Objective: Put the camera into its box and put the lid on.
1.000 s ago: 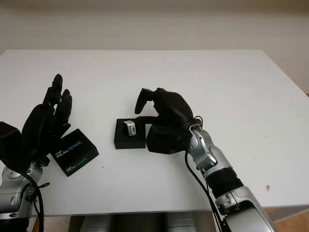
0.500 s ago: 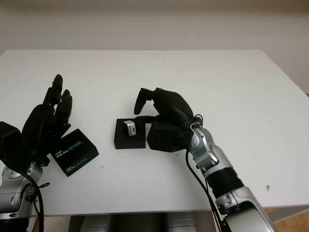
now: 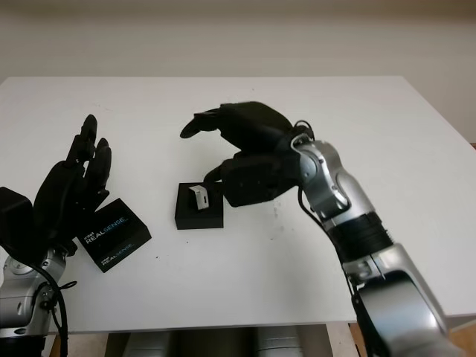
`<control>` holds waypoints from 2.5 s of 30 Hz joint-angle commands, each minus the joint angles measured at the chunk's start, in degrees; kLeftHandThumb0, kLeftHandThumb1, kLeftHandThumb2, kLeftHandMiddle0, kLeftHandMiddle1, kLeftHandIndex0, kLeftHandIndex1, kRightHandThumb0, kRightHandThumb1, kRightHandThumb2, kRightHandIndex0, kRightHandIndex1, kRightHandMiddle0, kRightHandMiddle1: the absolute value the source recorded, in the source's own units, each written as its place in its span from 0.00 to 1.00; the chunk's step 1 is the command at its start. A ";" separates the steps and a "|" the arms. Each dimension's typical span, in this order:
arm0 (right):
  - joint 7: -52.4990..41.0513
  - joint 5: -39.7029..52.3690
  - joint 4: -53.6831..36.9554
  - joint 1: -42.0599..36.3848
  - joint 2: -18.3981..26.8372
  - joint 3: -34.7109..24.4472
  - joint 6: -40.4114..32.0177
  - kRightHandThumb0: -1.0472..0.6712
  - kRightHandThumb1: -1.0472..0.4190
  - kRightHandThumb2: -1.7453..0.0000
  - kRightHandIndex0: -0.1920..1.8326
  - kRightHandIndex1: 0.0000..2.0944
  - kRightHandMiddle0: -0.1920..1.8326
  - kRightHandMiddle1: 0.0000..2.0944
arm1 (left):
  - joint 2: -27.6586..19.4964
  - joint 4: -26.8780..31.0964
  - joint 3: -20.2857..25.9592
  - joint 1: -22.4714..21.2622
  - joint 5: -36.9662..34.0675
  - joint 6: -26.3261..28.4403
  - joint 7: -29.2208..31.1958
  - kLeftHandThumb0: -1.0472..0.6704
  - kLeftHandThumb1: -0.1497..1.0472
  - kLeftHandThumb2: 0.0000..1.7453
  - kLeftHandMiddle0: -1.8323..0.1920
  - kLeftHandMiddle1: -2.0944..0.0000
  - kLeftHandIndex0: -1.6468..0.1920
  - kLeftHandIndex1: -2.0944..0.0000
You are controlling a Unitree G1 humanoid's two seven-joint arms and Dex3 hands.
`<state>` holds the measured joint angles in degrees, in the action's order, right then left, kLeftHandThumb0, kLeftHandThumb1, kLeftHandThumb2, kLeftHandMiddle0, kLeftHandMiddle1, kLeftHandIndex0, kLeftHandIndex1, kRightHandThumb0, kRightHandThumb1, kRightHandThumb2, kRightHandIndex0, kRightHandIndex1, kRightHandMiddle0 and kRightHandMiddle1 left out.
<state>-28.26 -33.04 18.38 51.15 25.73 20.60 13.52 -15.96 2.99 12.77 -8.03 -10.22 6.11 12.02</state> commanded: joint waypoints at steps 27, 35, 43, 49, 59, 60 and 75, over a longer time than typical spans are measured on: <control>-1.85 -11.37 13.07 12.45 -0.57 10.63 11.23 0.14 0.12 0.97 0.25 0.03 0.18 0.52 | 0.37 2.31 -0.34 0.34 0.33 0.64 -1.51 0.18 1.00 0.31 1.00 1.00 1.00 1.00; 0.78 -10.09 14.95 10.74 -0.83 9.95 12.38 0.15 0.12 0.97 0.30 0.06 0.21 0.55 | 0.58 2.23 -0.32 0.15 0.04 0.71 -1.54 0.18 1.00 0.30 1.00 1.00 1.00 1.00; 3.91 -9.24 16.71 9.56 -0.72 9.86 13.82 0.15 0.11 0.97 0.27 0.06 0.18 0.51 | 0.50 2.36 -0.49 0.36 0.42 0.49 -1.51 0.18 1.00 0.30 1.00 1.00 1.00 1.00; 4.91 -7.41 18.20 8.29 -1.50 9.31 13.29 0.14 0.11 0.97 0.26 0.06 0.19 0.49 | 0.47 2.88 -0.60 0.64 0.70 0.84 -1.67 0.19 1.00 0.31 1.00 1.00 1.00 1.00; 4.87 -6.43 19.16 7.72 -2.14 9.49 12.74 0.14 0.11 0.97 0.26 0.06 0.19 0.50 | 0.63 2.59 -0.35 0.64 0.67 0.58 -1.57 0.18 1.00 0.30 1.00 1.00 1.00 1.00; 4.61 -6.40 19.12 7.70 -2.19 9.52 12.56 0.15 0.10 0.97 0.26 0.06 0.18 0.50 | 0.69 2.63 -0.29 0.64 0.60 0.73 -1.66 0.18 1.00 0.30 1.00 1.00 1.00 1.00; 4.16 -5.59 19.85 6.71 -3.04 9.44 11.71 0.17 0.11 0.97 0.25 0.07 0.19 0.53 | 0.38 3.03 -0.28 0.89 0.55 0.89 -1.38 0.19 1.00 0.31 1.00 1.00 1.00 1.00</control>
<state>-24.12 -39.18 37.90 58.43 22.96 30.44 25.59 -15.34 4.94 12.50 -7.38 -9.58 7.12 10.45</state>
